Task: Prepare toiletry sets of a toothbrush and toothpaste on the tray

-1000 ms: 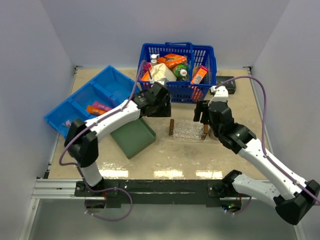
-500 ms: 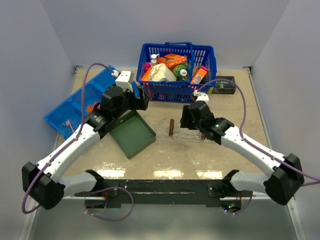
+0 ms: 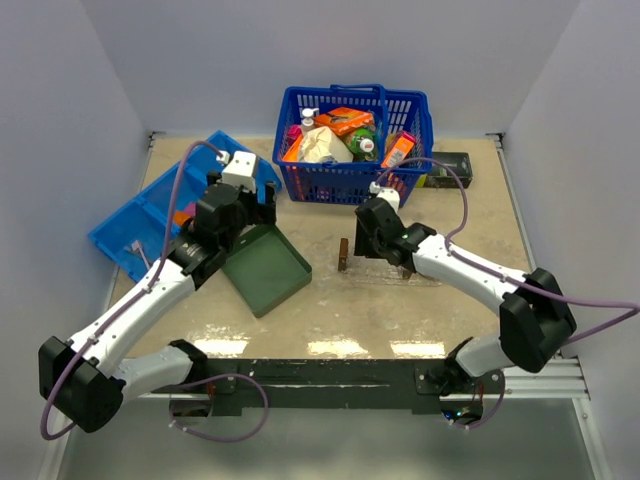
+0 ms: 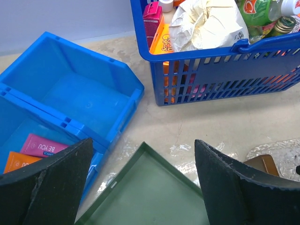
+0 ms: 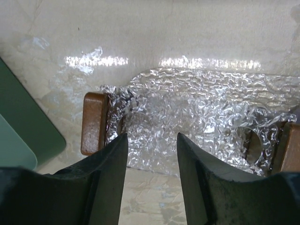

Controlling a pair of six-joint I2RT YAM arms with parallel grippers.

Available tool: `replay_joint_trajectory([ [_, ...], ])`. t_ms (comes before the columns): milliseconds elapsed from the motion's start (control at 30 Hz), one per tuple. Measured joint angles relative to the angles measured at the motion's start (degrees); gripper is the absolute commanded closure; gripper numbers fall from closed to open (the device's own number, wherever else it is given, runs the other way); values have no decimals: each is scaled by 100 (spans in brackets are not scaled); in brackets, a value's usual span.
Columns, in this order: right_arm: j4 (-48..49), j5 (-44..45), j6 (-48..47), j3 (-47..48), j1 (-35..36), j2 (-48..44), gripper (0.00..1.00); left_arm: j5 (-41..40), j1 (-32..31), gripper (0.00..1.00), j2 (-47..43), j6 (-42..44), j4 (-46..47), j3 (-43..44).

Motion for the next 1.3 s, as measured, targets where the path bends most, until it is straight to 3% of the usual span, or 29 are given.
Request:
replay_joint_trajectory([
  [333, 72, 9, 96, 120, -44, 503, 59, -105, 0, 7, 2, 96, -4, 0],
  [1300, 50, 160, 122, 162, -44, 680, 84, -240, 0, 7, 236, 140, -50, 0],
])
